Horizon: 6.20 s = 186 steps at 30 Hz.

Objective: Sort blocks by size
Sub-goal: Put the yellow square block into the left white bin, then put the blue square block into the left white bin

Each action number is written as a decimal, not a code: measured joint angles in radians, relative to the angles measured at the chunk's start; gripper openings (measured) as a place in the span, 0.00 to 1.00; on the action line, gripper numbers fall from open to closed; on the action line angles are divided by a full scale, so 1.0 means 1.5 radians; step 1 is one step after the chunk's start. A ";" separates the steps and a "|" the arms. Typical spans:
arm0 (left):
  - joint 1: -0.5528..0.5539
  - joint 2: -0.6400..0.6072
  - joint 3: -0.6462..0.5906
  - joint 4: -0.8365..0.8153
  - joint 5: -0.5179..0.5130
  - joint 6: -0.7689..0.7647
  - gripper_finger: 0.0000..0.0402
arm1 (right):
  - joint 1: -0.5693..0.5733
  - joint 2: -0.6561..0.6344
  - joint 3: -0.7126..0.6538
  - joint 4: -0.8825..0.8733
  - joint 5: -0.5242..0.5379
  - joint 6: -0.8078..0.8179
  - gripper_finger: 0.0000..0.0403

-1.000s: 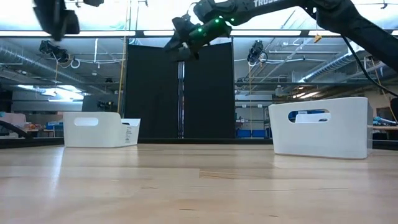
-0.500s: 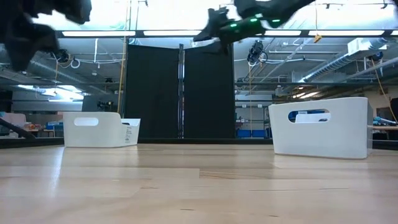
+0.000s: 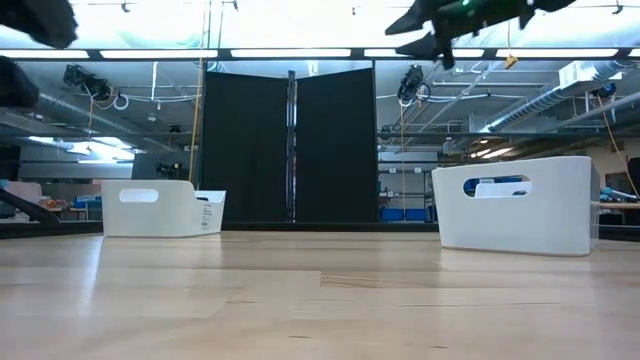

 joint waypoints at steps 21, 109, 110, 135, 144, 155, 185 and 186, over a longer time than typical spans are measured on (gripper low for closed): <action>-0.067 0.208 0.000 0.106 -0.011 -0.083 0.72 | 0.028 -0.069 -0.003 -0.051 0.058 -0.019 0.63; 0.879 -0.228 -0.055 0.215 0.061 0.431 0.62 | 0.576 -0.040 -0.002 -0.425 0.064 0.125 0.67; 0.875 -0.228 -0.055 0.222 0.072 0.440 0.62 | 0.593 -0.030 -0.002 -0.429 0.064 0.136 0.67; 0.819 -0.228 -0.055 0.312 0.151 0.472 0.61 | 0.853 0.218 0.076 -0.650 0.063 0.256 0.67; 0.819 -0.243 -0.055 0.335 0.227 0.439 0.61 | 0.875 0.326 0.076 -0.600 0.046 0.259 0.67; 0.778 -0.396 -0.055 0.150 0.261 0.350 0.58 | 0.875 0.366 0.076 -0.595 0.074 0.297 0.64; 0.649 -0.413 -0.055 0.080 0.120 0.295 0.54 | 0.872 0.364 -0.032 -0.489 0.032 0.243 0.59; 0.649 -0.413 -0.055 0.080 0.120 0.293 0.54 | 0.871 0.364 -0.032 -0.482 0.032 0.238 0.58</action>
